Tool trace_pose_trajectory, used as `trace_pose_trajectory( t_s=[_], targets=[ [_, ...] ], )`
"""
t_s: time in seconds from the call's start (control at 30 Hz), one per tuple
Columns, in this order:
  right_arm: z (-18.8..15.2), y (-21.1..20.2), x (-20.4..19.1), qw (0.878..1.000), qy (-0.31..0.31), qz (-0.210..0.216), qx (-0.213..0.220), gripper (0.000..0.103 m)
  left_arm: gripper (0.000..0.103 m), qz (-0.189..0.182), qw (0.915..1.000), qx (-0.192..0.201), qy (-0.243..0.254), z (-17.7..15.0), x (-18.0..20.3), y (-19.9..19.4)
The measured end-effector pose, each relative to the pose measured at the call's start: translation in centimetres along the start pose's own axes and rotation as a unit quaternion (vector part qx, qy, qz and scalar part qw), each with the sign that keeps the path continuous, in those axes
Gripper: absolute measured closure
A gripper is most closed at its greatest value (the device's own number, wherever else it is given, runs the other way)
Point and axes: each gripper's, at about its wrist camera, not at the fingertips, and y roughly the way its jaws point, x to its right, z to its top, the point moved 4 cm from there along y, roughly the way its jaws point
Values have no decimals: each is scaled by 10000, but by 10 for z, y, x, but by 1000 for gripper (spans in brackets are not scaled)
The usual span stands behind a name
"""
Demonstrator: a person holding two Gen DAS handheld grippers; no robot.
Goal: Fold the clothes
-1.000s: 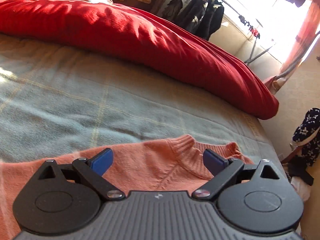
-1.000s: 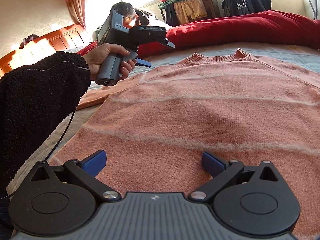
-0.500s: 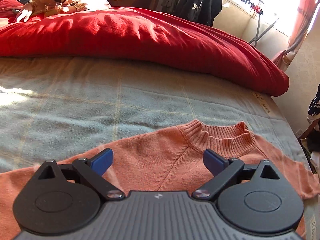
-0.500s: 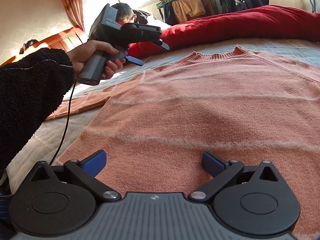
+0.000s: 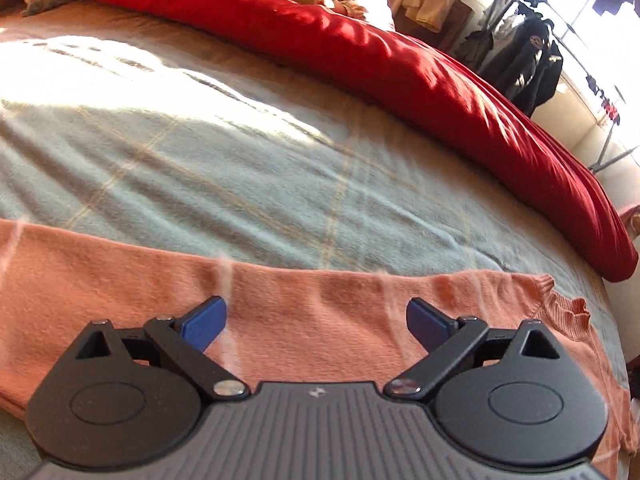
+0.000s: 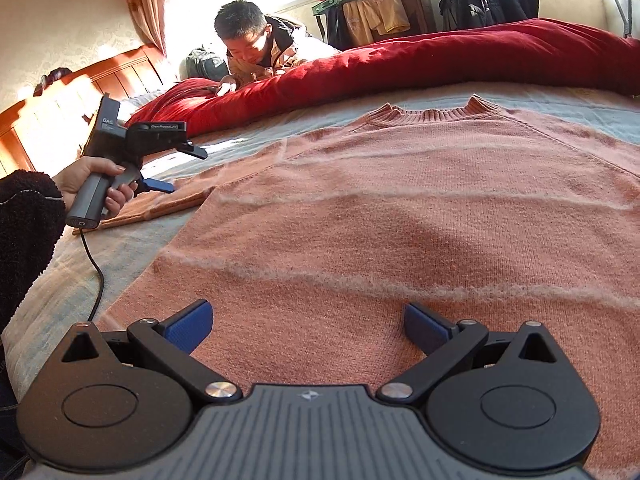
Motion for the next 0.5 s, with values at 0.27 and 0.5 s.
trace_pose_trajectory(
  t_s=[0.27, 0.5],
  targets=[
    [-1, 5, -4, 9998, -146, -121, 11, 0, 7, 89, 9941, 672, -846, 13, -99, -45],
    [-2, 6, -5, 9996, -219, -178, 28, 0, 7, 402, 9888, 871, -1145, 24, -119, -64]
  ],
)
